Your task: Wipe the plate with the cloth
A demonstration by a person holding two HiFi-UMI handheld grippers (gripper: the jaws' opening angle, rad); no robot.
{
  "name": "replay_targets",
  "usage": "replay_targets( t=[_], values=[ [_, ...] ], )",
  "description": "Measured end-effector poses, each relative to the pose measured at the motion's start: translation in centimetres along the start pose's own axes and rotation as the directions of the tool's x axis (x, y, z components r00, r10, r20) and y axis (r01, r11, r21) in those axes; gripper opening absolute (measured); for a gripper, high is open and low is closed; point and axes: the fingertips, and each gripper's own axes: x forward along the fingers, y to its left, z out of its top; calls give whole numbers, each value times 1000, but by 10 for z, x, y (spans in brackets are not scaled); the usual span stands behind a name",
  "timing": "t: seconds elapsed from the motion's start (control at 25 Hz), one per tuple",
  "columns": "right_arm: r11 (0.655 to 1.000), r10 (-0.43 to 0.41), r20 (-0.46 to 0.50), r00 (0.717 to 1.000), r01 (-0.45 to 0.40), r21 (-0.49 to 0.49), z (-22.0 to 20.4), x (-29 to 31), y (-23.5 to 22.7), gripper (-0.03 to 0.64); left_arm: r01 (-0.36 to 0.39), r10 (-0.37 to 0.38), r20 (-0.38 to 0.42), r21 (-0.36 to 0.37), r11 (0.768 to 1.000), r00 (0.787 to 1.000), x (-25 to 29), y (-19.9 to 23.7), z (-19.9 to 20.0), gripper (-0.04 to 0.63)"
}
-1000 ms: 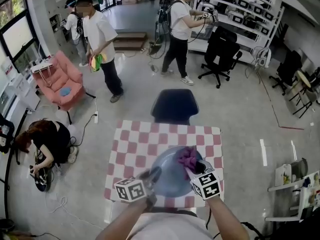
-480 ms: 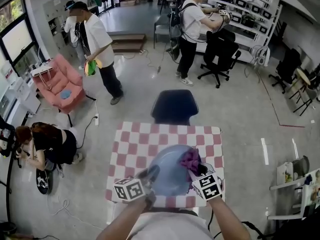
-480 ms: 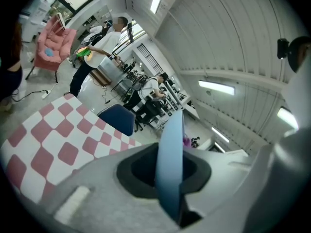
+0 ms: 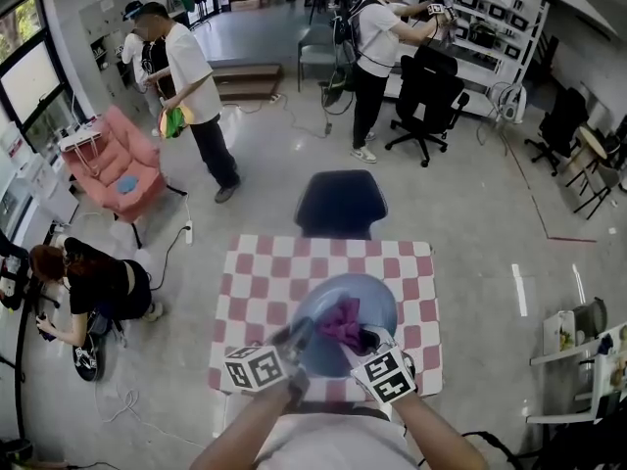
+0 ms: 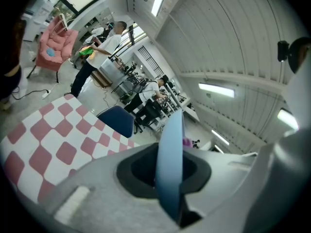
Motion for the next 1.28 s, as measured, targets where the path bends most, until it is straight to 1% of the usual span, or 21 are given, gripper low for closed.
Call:
replay_targets(
  t=[0.24, 0.36, 0.52, 0.76, 1.0, 1.12, 1.28],
  values=[
    [998, 67, 14, 998, -67, 15, 7, 2, 24, 126, 3, -3, 7, -4, 1000, 1000, -2, -3, -4, 37],
    [992, 118, 25, 993, -119, 37, 11, 5, 38, 126, -2, 2, 15, -6, 1000, 1000, -3, -4, -5, 37],
    [985, 161, 34, 986, -162, 56, 15, 7, 51, 126, -10, 10, 26, -12, 1000, 1000, -8, -4, -4, 37],
    [966, 236, 66, 969, -242, 94, 21, 6, 64, 127, -6, 6, 41, -9, 1000, 999, -8, -9, 0, 38],
    [935, 315, 96, 944, -326, 136, 22, 7, 75, 126, 1, -1, 55, -4, 1000, 998, -6, -10, 2, 38],
    [927, 343, 86, 935, -352, 130, 22, 9, 81, 126, -3, 3, 55, -1, 1000, 998, -6, -9, 4, 38],
    [910, 389, 50, 920, -392, 139, 13, 11, 88, 124, -9, 10, 44, -9, 1000, 999, -6, -5, 0, 40]
  ],
)
